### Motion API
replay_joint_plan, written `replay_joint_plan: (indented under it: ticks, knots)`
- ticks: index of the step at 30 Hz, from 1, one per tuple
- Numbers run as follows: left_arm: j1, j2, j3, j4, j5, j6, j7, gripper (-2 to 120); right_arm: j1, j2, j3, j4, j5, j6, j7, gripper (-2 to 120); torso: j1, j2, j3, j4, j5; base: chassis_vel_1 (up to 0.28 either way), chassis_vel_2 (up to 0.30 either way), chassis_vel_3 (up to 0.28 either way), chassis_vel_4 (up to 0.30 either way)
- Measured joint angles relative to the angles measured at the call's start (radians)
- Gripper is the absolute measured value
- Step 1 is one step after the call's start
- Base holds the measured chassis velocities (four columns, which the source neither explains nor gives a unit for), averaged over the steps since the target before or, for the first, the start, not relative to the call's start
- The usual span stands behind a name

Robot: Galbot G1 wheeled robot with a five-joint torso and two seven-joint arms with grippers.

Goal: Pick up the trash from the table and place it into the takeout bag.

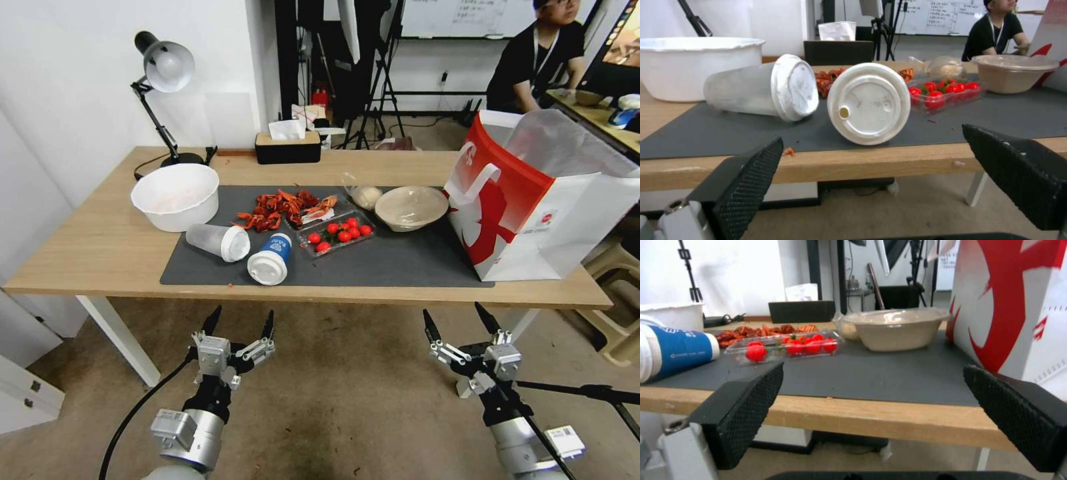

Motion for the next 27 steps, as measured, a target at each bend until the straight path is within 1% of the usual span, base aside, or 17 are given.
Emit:
replay_joint_plan:
  ticks: [5, 7, 8, 10, 11, 12, 13, 14, 15, 17, 18, 19, 21, 22, 23, 24, 27]
  knots:
    - [0.001, -0.002, 0.000, 0.000, 0.000, -0.003, 0.000, 100, -0.008, 0.010, -0.012, 0.000, 0.004, -0.005, 0.005, 100, 0.000, 0.000, 0.000, 0.0000, 0.0000, 0.000, 0.000, 0.000, 0.000]
    - [0.002, -0.002, -0.002, -0.002, 0.000, -0.003, 0.000, 100, 0.002, 0.011, -0.025, 0.023, 0.044, -0.049, 0.025, 100, 0.000, 0.000, 0.000, 0.0000, 0.0001, 0.000, 0.000, 0.000, 0.000]
    - [0.002, -0.002, -0.002, -0.002, 0.000, -0.003, 0.000, 100, 0.002, 0.011, -0.025, 0.023, 0.044, -0.049, 0.025, 100, 0.000, 0.000, 0.000, 0.0000, 0.0001, 0.000, 0.000, 0.000, 0.000]
    - [0.002, -0.002, -0.005, -0.005, 0.000, -0.004, 0.000, 100, 0.027, 0.005, -0.053, 0.065, 0.172, -0.128, 0.076, 100, 0.000, 0.000, 0.000, -0.0002, 0.0001, 0.000, 0.000, 0.000, 0.000]
    - [0.002, -0.002, -0.005, -0.005, 0.000, -0.004, 0.000, 100, 0.027, 0.005, -0.053, 0.065, 0.172, -0.128, 0.076, 100, 0.000, 0.000, 0.000, -0.0002, 0.0001, 0.000, 0.000, 0.000, 0.000]
    - [0.003, -0.002, -0.007, -0.007, 0.000, -0.004, 0.000, 100, 0.051, 0.003, -0.076, 0.094, 0.269, -0.184, 0.123, 100, 0.000, 0.000, 0.000, 0.0000, -0.0003, 0.000, 0.000, 0.000, 0.000]
    - [0.002, -0.002, -0.008, -0.007, 0.000, -0.006, 0.000, 100, 0.104, 0.003, -0.106, 0.114, 0.384, -0.242, 0.188, 100, 0.000, 0.000, 0.000, -0.0005, 0.0004, 0.000, 0.000, 0.000, 0.000]
    - [0.003, -0.002, -0.008, -0.007, 0.000, -0.006, 0.000, 100, 0.172, 0.004, -0.126, 0.127, 0.500, -0.286, 0.251, 100, 0.000, 0.000, 0.000, 0.0002, 0.0000, 0.000, 0.000, 0.000, 0.000]
    - [0.003, -0.002, -0.008, -0.007, 0.000, -0.006, 0.000, 100, 0.172, 0.004, -0.126, 0.127, 0.500, -0.286, 0.251, 100, 0.000, 0.000, 0.000, 0.0002, 0.0000, 0.000, 0.000, 0.000, 0.000]
    - [0.005, -0.002, -0.006, -0.008, 0.001, -0.007, 0.001, 100, 0.313, 0.007, -0.146, 0.103, 0.709, -0.339, 0.347, 100, 0.000, 0.000, 0.000, 0.0003, 0.0002, 0.000, 0.000, 0.000, 0.000]
    - [0.005, -0.002, -0.005, -0.008, 0.002, -0.007, 0.002, 100, 0.364, 0.006, -0.152, 0.075, 0.787, -0.353, 0.379, 100, 0.000, 0.000, 0.000, -0.0002, 0.0003, 0.000, 0.000, 0.000, 0.000]
    - [0.005, -0.002, -0.005, -0.008, 0.002, -0.007, 0.002, 100, 0.364, 0.006, -0.152, 0.075, 0.787, -0.353, 0.379, 100, 0.000, 0.000, 0.000, -0.0002, 0.0003, 0.000, 0.000, 0.000, 0.000]
    - [0.004, -0.003, -0.004, -0.008, 0.003, -0.007, 0.002, 100, 0.482, 0.007, -0.165, -0.002, 0.933, -0.362, 0.454, 100, 0.000, 0.000, 0.000, 0.0001, 0.0002, 0.000, 0.000, 0.000, 0.000]
    - [0.004, -0.003, -0.004, -0.008, 0.003, -0.007, 0.002, 100, 0.529, 0.012, -0.171, -0.033, 0.977, -0.362, 0.482, 100, 0.000, 0.000, 0.000, -0.0004, 0.0005, 0.000, 0.000, 0.000, 0.000]
    - [0.004, -0.003, -0.006, -0.008, 0.003, -0.007, 0.002, 100, 0.581, 0.017, -0.176, -0.063, 1.016, -0.361, 0.512, 100, 0.000, 0.000, 0.000, 0.0001, 0.0001, 0.000, 0.000, 0.000, 0.000]
    - [0.004, -0.003, -0.006, -0.008, 0.003, -0.007, 0.002, 100, 0.581, 0.017, -0.176, -0.063, 1.016, -0.361, 0.512, 100, 0.000, 0.000, 0.000, 0.0001, 0.0001, 0.000, 0.000, 0.000, 0.000]
    - [0.006, -0.003, -0.009, -0.008, 0.003, -0.007, 0.002, 100, 0.681, 0.028, -0.191, -0.134, 1.077, -0.363, 0.562, 100, 0.000, 0.000, 0.000, 0.0000, 0.0001, 0.000, 0.000, 0.000, 0.000]
